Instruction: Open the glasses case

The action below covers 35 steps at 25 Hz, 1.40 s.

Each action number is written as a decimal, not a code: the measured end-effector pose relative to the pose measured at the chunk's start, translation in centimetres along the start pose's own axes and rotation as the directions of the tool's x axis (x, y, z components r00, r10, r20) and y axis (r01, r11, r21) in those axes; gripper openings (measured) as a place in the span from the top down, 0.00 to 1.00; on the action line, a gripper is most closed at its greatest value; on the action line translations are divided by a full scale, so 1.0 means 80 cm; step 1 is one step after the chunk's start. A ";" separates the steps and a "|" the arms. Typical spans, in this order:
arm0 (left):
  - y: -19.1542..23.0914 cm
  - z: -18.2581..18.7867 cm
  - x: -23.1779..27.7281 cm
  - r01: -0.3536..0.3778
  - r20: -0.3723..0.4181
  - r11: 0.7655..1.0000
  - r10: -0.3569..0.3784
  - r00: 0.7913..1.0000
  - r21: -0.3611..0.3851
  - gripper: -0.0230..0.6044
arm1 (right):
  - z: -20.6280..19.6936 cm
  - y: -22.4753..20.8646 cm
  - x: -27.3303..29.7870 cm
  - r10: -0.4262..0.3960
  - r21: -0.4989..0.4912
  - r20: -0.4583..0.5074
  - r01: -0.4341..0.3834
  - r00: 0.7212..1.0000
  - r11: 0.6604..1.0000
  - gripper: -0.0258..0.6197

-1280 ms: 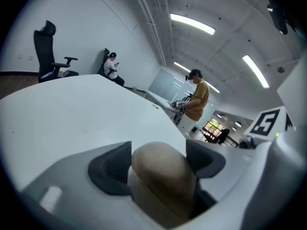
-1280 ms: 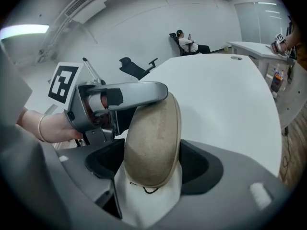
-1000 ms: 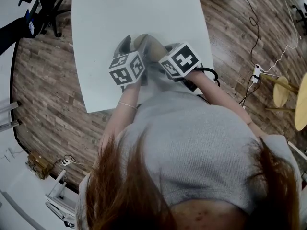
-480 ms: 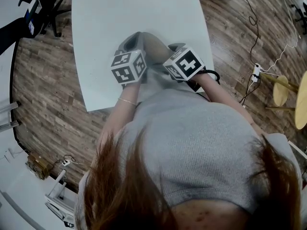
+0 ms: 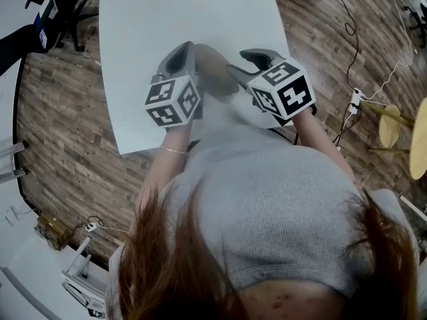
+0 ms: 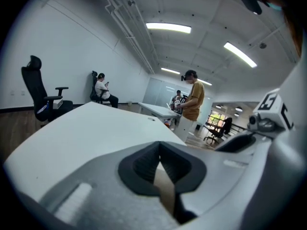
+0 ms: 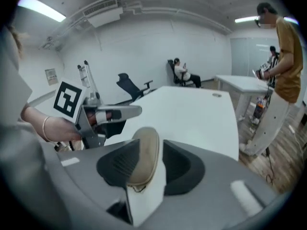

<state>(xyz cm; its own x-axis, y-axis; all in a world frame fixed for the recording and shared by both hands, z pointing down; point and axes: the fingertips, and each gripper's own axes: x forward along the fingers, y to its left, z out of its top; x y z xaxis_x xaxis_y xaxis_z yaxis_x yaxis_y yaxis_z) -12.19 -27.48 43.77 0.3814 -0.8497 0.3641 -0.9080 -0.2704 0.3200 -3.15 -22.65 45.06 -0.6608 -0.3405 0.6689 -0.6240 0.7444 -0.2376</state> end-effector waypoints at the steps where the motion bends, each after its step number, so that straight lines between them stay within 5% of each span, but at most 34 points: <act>1: -0.007 0.007 -0.002 0.005 0.013 1.000 -0.006 1.000 0.018 0.96 | 0.021 -0.002 -0.007 -0.033 -0.034 0.070 0.036 0.997 0.999 0.82; 2: -0.014 0.014 -0.004 0.012 0.025 0.999 -0.013 1.000 0.036 0.96 | 0.041 -0.005 -0.012 -0.069 -0.067 0.135 0.078 0.988 0.995 0.95; 8: -0.050 0.036 -0.019 0.045 0.079 0.995 -0.052 0.996 0.086 0.96 | 0.094 0.004 -0.006 -0.099 -0.151 0.304 0.150 0.948 0.977 0.95; 20: -0.096 0.015 -0.053 0.010 0.159 0.982 -0.041 0.986 0.189 0.96 | 0.066 0.034 -0.030 0.013 -0.193 0.343 0.057 0.939 0.980 0.95; 29: -0.100 -0.007 -0.104 0.021 0.154 0.982 -0.051 0.987 0.188 0.96 | 0.048 0.085 -0.037 0.051 -0.182 0.366 0.018 0.929 0.983 0.95; 35: -0.123 -0.041 -0.173 0.058 0.156 0.975 -0.093 0.983 0.213 0.96 | 0.002 0.144 -0.065 0.016 -0.183 0.386 0.060 0.922 0.981 0.95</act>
<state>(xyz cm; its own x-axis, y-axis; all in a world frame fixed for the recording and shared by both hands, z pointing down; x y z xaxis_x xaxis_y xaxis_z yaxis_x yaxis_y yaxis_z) -7.96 -11.58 38.48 0.4321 -0.8811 0.1922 -0.9004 -0.4093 0.1475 -7.03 -12.40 38.73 -0.7804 -0.5241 0.3410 -0.5755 0.8153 -0.0641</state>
